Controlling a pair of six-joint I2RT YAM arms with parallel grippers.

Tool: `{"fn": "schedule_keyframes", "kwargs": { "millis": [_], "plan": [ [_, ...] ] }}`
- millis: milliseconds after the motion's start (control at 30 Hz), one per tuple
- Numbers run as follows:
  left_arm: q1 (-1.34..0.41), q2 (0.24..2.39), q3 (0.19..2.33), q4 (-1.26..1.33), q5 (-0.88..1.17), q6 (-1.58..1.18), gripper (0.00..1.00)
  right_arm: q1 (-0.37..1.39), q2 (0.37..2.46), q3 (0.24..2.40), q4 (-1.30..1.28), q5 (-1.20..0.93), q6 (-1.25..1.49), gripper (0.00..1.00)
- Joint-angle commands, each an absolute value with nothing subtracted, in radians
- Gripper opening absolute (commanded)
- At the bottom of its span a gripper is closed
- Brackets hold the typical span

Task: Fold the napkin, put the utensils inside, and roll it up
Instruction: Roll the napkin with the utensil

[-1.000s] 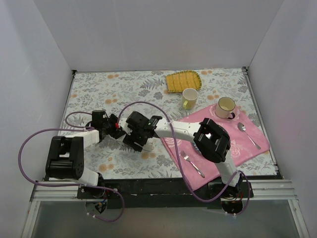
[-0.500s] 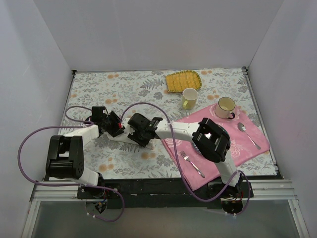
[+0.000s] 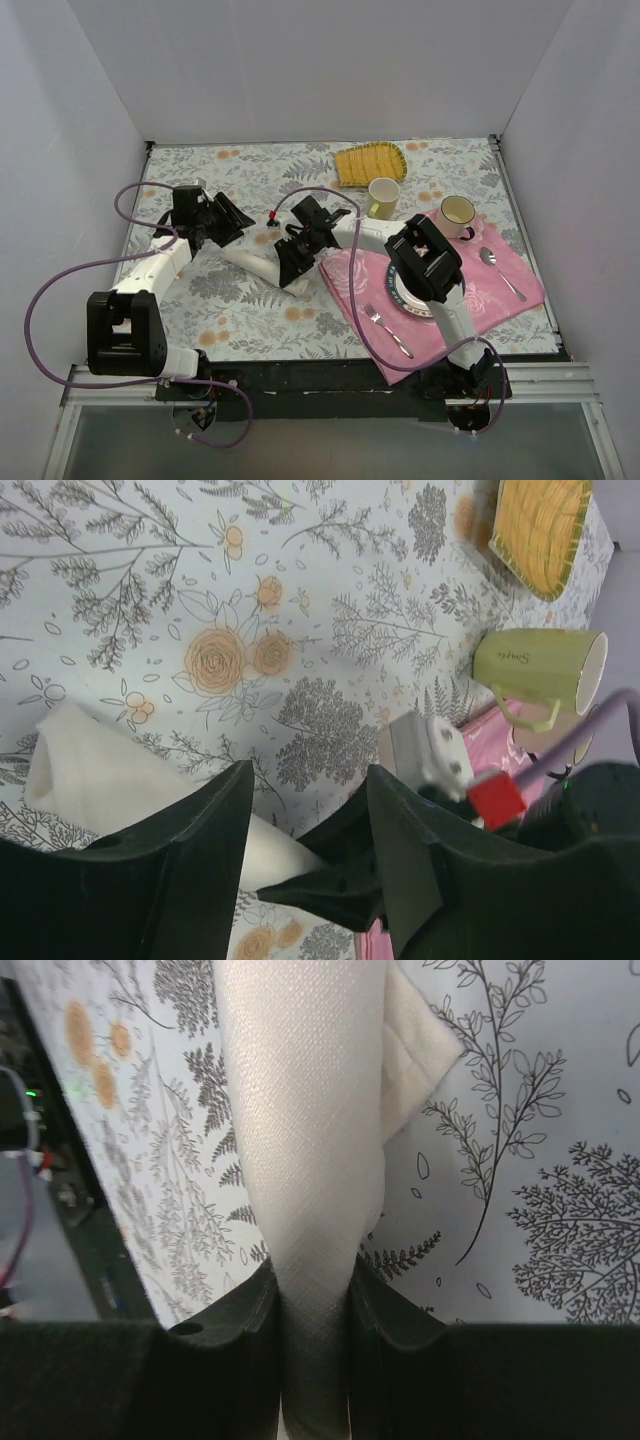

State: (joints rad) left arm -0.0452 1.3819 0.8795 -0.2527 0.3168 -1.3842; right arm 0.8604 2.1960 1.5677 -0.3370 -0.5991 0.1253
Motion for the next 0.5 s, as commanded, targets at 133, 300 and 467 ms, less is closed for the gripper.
{"fn": "schedule_keyframes", "kwargs": {
  "millis": [133, 300, 467],
  "plan": [
    [-0.049, 1.336, 0.724, -0.164, 0.497, -1.462, 0.49, 0.785, 2.321, 1.473, -0.170, -0.897, 0.330, 0.30],
    [-0.058, 1.367, 0.643, -0.062, 0.511, -1.500, 0.48, 0.778, 2.336, 1.470, -0.146, -0.923, 0.353, 0.30],
    [-0.060, 1.416, 0.621, -0.006, 0.474, -1.508, 0.48, 0.776, 2.336, 1.453, -0.135, -0.926, 0.362, 0.30]
  ]
}}
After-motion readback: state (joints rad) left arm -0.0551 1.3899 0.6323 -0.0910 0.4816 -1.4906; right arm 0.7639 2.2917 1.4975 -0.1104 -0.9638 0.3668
